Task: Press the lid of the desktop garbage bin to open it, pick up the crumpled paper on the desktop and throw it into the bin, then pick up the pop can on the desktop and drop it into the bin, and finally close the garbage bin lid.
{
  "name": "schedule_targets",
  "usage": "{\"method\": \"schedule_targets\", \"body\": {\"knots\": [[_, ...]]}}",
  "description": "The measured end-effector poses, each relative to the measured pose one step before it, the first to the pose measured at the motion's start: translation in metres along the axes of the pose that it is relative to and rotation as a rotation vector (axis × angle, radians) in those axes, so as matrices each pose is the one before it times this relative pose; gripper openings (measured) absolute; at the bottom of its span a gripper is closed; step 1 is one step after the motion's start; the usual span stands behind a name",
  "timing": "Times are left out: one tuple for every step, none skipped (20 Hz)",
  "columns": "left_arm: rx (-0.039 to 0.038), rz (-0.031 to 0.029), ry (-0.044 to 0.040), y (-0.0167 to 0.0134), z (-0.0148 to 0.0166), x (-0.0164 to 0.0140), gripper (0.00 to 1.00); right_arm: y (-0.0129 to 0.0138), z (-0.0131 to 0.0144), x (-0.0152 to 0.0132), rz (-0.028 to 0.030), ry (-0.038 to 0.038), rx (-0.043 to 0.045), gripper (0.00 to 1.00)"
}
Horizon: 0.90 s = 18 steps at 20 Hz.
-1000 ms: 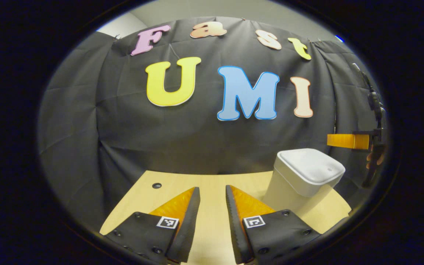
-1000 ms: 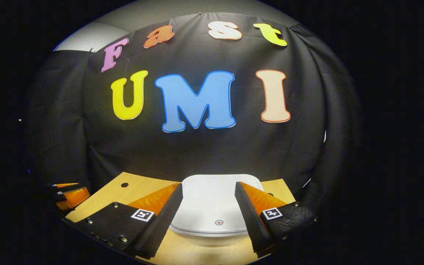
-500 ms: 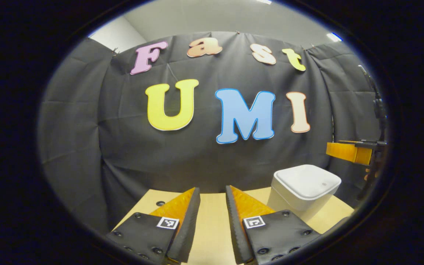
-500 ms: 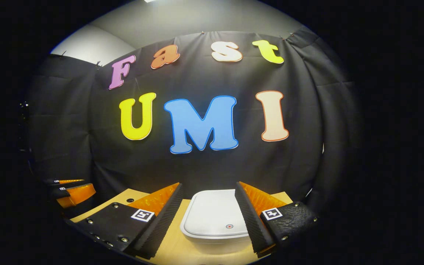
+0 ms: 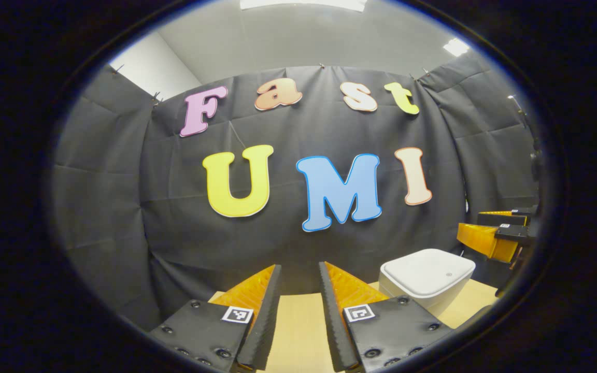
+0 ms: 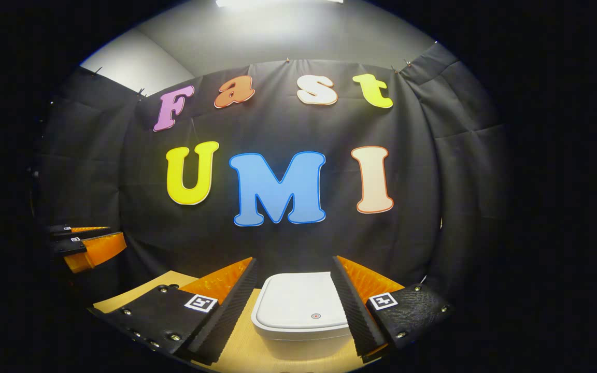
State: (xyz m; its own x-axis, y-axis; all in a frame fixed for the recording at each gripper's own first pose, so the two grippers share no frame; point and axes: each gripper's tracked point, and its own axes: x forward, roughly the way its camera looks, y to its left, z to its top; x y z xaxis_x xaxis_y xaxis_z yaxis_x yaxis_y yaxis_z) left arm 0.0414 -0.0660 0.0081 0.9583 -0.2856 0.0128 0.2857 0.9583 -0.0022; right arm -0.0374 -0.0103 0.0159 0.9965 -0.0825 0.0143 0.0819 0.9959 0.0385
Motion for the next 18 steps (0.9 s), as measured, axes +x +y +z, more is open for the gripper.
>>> {"method": "schedule_targets", "body": {"knots": [[-0.00817, 0.00053, -0.00589, -0.00118, 0.00156, -0.00096, 0.49, -0.00086, -0.00138, -0.00093, -0.00556, 0.00331, 0.00295, 0.91], [-0.0095, 0.00535, -0.00336, 0.00148, 0.00101, -0.00205, 0.49, -0.00082, -0.0006, -0.00155, -0.00626, 0.00051, 0.00167, 0.91], [-0.01025, -0.0039, -0.00196, 0.00003, -0.00163, -0.00089, 0.5, -0.00142, 0.00035, -0.00107, -0.00424, -0.00292, 0.00062, 0.91], [-0.00674, 0.00052, -0.00026, 0.0002, -0.001, -0.00069, 0.57, -0.0002, -0.00016, -0.00149, -0.00268, -0.00439, -0.00014, 0.91], [-0.00527, -0.00174, 0.00309, -0.00034, -0.00103, 0.00086, 0.64, 0.00122, 0.00133, -0.00104, 0.003, -0.00382, -0.0017, 0.91], [-0.00383, 0.00233, 0.0018, 0.00046, -0.00088, -0.00058, 0.71, 0.00041, 0.00023, -0.00116, -0.00036, -0.00175, -0.00333, 0.91], [-0.00506, -0.00185, -0.00101, -0.00016, -0.00089, -0.00036, 0.72, 0.00023, -0.00064, -0.00039, 0.00144, -0.00124, -0.00341, 0.91], [-0.00197, -0.00082, 0.00056, -0.00094, -0.00011, -0.00057, 0.72, 0.00029, 0.00024, -0.00047, -0.00067, -0.00292, -0.00181, 0.91], [0.00107, 0.00351, -0.00153, 0.00218, -0.00058, 0.0006, 0.73, 0.00048, 0.00028, -0.00049, 0.00119, -0.00027, 0.00023, 0.91], [0.00096, -0.00058, -0.00001, -0.0003, -0.00032, 0.00024, 0.74, -0.00014, 0.00039, -0.00067, 0.00105, -0.0005, 0.00241, 0.91], [0.00201, -0.00211, 0.00161, -0.00089, -0.00036, 0.00114, 0.76, 0.00102, 0.00012, 0.00097, 0.00364, -0.00043, 0.00301, 0.91], [0.00382, 0.00322, -0.00177, -0.00028, -0.00038, -0.00032, 0.79, -0.00012, 0.00041, -0.00002, 0.00042, -0.00115, 0.00205, 1.0], [0.00477, 0.00426, -0.00337, 0.00121, 0.00169, 0.00068, 0.89, -0.00005, 0.00058, 0.00033, -0.00038, -0.00148, 0.0009, 0.91], [0.00228, 0.00173, -0.00584, -0.00001, 0.00149, 0.00064, 0.91, -0.00111, 0.00045, 0.00052, -0.00252, -0.00177, 0.00086, 0.91], [0.00227, 0.00252, -0.00534, 0.00088, 0.00085, -0.00086, 0.93, 0.00021, 0.00078, -0.00044, -0.00132, -0.00418, 0.00099, 0.91], [0.00309, 0.00373, -0.00533, 0.00096, 0.00087, -0.00026, 0.95, -0.00027, 0.00028, -0.00105, -0.00138, -0.00372, 0.00085, 0.92], [0.00336, 0.00156, -0.00181, -0.00022, 0.00027, -0.00009, 0.97, -0.0005, -0.00056, 0.00014, -0.003, -0.0001, -0.00086, 0.96], [0.00296, 0.00224, -0.00079, 0.00019, 0.0, -0.0011, 0.99, -0.00111, -0.0003, -0.001, -0.00551, 0.00008, -0.0009, 0.96]]}}
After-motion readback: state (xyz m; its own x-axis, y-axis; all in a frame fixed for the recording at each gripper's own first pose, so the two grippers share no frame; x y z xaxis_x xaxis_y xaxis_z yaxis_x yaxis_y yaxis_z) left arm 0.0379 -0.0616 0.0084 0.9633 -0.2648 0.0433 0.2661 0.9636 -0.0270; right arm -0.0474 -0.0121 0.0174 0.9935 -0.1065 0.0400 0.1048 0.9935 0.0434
